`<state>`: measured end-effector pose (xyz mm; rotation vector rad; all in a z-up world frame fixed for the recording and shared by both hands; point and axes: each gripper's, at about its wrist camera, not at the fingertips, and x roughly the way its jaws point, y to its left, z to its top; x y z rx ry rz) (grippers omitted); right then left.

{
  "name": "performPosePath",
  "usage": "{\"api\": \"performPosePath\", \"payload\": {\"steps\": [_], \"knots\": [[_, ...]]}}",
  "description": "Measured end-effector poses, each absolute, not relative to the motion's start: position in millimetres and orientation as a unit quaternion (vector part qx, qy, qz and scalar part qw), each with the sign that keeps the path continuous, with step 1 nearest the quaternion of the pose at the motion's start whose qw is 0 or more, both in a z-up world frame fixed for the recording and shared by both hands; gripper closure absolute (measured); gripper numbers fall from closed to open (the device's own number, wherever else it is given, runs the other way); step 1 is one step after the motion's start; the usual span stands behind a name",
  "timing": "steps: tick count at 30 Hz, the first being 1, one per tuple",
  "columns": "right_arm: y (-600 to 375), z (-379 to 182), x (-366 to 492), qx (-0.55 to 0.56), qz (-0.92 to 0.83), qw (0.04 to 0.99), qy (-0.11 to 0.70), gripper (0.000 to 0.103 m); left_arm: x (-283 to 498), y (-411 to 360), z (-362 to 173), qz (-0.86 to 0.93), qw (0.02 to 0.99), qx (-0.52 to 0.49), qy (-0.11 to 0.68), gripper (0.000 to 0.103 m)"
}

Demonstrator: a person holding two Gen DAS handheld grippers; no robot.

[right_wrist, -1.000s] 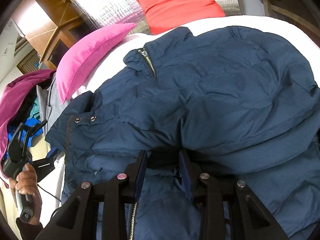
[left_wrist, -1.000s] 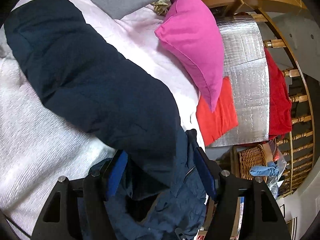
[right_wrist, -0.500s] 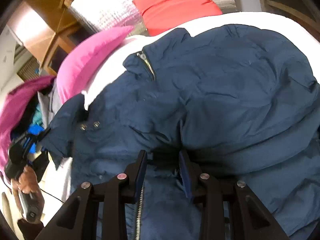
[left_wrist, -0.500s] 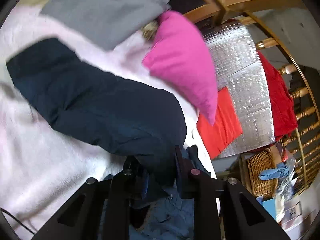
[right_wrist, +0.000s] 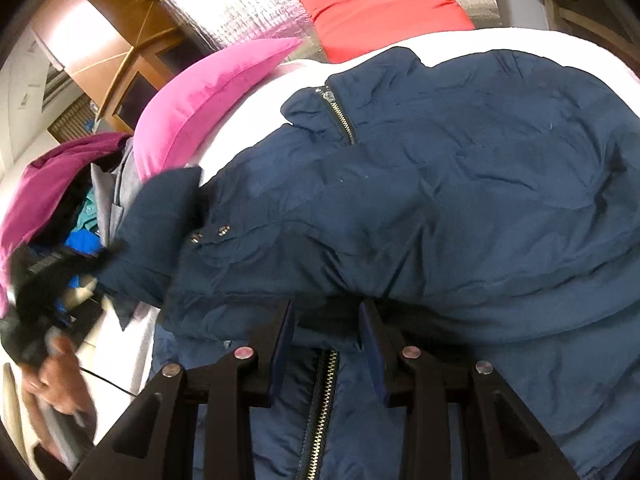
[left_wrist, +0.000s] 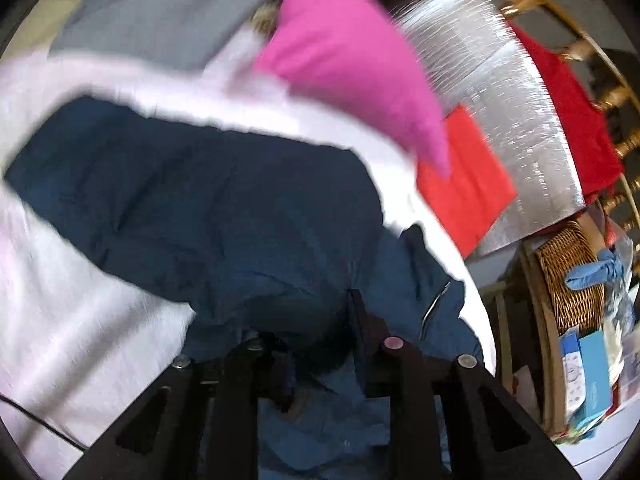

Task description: Fold large clothes

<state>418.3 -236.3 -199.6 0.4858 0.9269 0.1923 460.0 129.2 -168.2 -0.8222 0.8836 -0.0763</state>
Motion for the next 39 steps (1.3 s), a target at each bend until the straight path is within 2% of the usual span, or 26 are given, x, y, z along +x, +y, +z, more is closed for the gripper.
{"api": "performPosePath", "payload": {"steps": [1,2,3,4,10,17,23,27,32,34,36,39], "knots": [[-238,-200,419,0.236,0.091,0.86,0.443,0.066,461,131,-175,-0.034,0.809,-0.4,0.429,0.068],[-239,-200,419,0.238,0.092,0.859,0.443,0.066,461,134,-181,-0.026,0.794,-0.413,0.445,0.052],[-241,-201,419,0.24,0.092,0.858,0.444,0.066,458,137,-183,-0.019,0.786,-0.423,0.451,0.042],[-241,-201,419,0.241,0.093,0.858,0.445,0.066,455,141,-184,-0.014,0.782,-0.432,0.45,0.039],[-241,-200,420,0.238,0.088,0.858,0.447,0.066,422,176,-182,-0.023,0.758,-0.495,0.425,0.032],[-241,-200,415,0.241,0.083,0.859,0.445,0.065,395,251,-205,0.015,0.71,-0.601,0.368,0.031],[-240,-201,415,0.238,0.082,0.861,0.443,0.065,400,275,-225,0.029,0.684,-0.642,0.344,0.031],[-241,-200,414,0.239,0.081,0.863,0.437,0.066,417,280,-226,0.029,0.694,-0.64,0.328,0.033],[-241,-195,411,0.238,0.083,0.868,0.428,0.066,427,283,-231,0.028,0.708,-0.632,0.314,0.049],[-242,-196,411,0.241,0.085,0.867,0.428,0.066,433,285,-235,0.032,0.713,-0.625,0.316,0.058],[-244,-196,411,0.243,0.086,0.867,0.427,0.066,437,285,-241,0.033,0.715,-0.619,0.323,0.078],[-244,-196,410,0.243,0.085,0.867,0.426,0.066,439,283,-239,0.039,0.724,-0.607,0.324,0.088]]}}
